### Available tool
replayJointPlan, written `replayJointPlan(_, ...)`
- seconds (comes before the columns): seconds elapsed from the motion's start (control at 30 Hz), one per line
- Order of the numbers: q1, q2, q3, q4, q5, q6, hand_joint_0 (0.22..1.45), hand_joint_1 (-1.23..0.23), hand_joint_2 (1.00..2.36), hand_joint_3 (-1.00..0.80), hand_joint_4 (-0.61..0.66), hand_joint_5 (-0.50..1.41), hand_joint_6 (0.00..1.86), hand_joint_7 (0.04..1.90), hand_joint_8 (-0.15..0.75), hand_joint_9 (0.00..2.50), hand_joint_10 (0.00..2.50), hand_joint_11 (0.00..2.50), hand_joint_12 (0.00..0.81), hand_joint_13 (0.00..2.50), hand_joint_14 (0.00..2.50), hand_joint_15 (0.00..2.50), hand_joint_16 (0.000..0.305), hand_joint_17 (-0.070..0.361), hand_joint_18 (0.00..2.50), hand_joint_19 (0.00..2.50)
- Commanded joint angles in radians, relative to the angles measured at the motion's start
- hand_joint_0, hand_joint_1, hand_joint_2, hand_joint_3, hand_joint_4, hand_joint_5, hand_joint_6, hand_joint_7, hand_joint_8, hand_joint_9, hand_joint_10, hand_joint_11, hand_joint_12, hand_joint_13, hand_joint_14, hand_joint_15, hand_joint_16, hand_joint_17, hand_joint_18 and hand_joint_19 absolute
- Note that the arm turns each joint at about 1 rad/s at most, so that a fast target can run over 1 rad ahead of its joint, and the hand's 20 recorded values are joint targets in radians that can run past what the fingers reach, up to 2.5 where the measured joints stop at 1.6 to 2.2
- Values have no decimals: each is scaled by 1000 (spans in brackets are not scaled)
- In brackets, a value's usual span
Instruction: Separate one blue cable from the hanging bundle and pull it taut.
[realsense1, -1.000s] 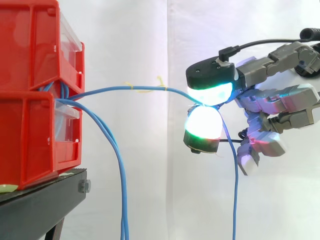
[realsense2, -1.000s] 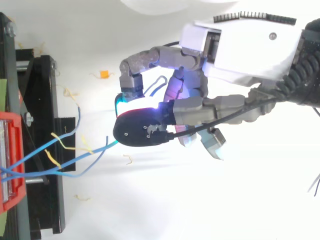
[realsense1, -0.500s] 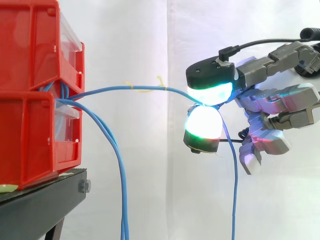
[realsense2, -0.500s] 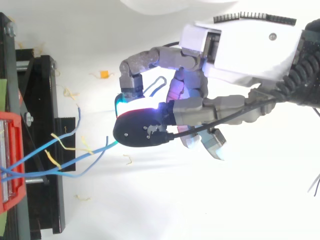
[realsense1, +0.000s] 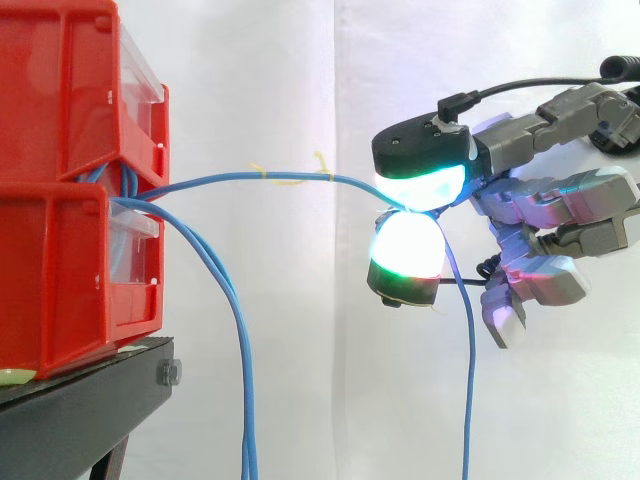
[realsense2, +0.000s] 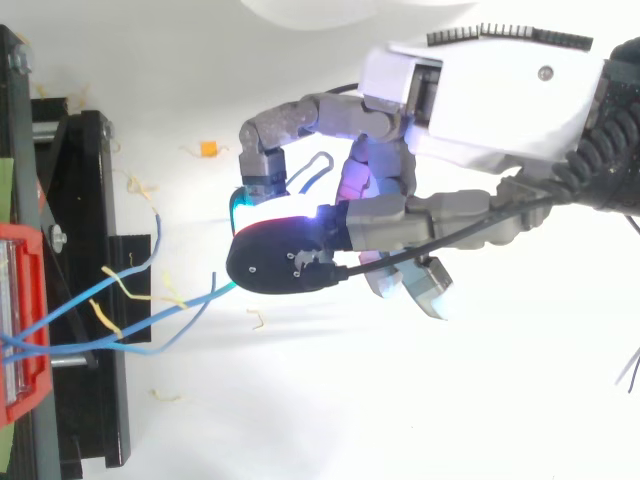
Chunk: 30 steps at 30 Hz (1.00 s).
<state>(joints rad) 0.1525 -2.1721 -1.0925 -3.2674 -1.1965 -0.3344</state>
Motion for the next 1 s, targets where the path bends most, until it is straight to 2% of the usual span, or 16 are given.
replayJointPlan(0.0, -1, 0, -1, 0, 0, 0, 694, -608, 1019, -30, 266, 130, 505, 1298, 181, 1961, 19, 519, 295, 1526, 22, 658, 45, 101, 1019, 554)
replayJointPlan(0.37, 1, 0, -1, 0, 0, 0, 696, -608, 1020, -29, 271, 129, 505, 1297, 187, 1998, 21, 555, 290, 1601, 23, 696, 44, 99, 1082, 562)
replayJointPlan(0.57, 1, 0, 0, 0, 0, 0, 699, -609, 1019, -31, 257, 131, 505, 1293, 164, 2013, 21, 566, 259, 1625, 26, 718, 42, 95, 1055, 544)
replayJointPlan(0.97, 1, 0, 0, 2, 0, 0, 698, -605, 1019, -33, 249, 130, 505, 1294, 163, 2000, 24, 563, 271, 1634, 26, 747, 44, 99, 1073, 551)
